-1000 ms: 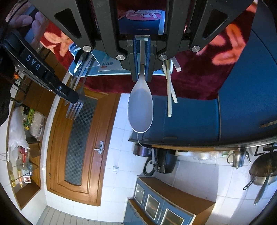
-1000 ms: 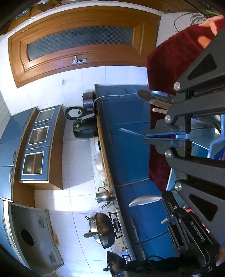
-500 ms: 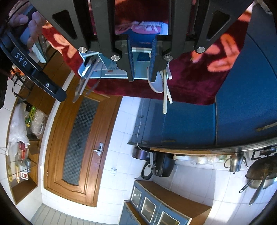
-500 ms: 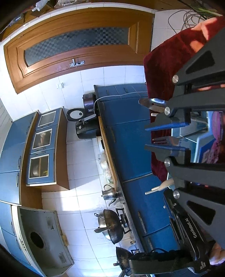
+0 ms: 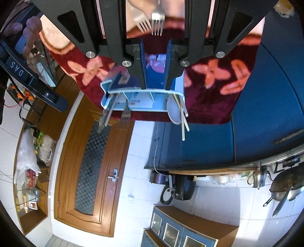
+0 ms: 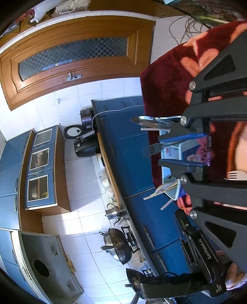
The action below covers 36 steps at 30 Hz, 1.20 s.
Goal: Organize utensils
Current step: 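Withdraw both tools from the box toward the remaining forks, then move the left tool over a silver fork while the right tool approaches another fork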
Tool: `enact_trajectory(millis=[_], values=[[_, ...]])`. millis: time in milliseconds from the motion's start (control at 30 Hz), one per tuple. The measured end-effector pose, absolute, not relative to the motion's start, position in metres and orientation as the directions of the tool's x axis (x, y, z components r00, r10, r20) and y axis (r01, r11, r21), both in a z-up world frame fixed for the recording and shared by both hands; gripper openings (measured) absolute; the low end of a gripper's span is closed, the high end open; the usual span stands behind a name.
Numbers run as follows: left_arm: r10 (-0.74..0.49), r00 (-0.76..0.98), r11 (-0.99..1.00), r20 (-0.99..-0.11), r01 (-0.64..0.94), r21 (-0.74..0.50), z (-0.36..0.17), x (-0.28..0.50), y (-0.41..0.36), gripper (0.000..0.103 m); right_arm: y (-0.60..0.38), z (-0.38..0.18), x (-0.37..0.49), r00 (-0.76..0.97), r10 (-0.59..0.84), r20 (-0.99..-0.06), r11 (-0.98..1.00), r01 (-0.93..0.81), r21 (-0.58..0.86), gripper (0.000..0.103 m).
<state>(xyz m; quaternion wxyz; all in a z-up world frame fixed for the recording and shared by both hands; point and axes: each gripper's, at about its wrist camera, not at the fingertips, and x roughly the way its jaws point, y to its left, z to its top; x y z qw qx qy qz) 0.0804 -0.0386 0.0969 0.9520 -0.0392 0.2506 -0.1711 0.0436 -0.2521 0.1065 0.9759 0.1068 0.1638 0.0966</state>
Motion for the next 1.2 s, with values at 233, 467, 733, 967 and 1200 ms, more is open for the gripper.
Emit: enact_trajectory(millis=[233, 467, 733, 967, 1200], values=[[-0.355, 0.778, 0.934, -0.519, 0.315, -0.166, 0.088, 0.059, -0.033, 0.017, -0.252, 0.095, 0.02, 0.912, 0.221, -0.345, 0.957, -0.135, 0.255, 0.024], [-0.352, 0.741, 0.934, -0.572, 0.323, -0.156, 0.073, 0.046, -0.033, 0.018, -0.255, 0.075, 0.002, 0.898, 0.204, -0.389, 0.955, -0.096, 0.279, 0.028], [-0.337, 0.68, 0.934, -0.652, 0.327, -0.142, 0.047, 0.045, -0.04, 0.018, -0.262, 0.049, -0.007, 0.872, 0.181, -0.456, 0.955, -0.046, 0.292, 0.032], [-0.315, 0.637, 0.938, -0.703, 0.321, -0.13, 0.028, 0.049, -0.046, 0.018, -0.274, 0.033, -0.01, 0.857, 0.171, -0.487, 0.951, -0.014, 0.309, 0.036], [-0.292, 0.59, 0.938, -0.753, 0.331, -0.104, 0.01, 0.053, -0.054, 0.018, -0.282, 0.021, -0.009, 0.843, 0.171, -0.511, 0.944, 0.008, 0.329, 0.037]])
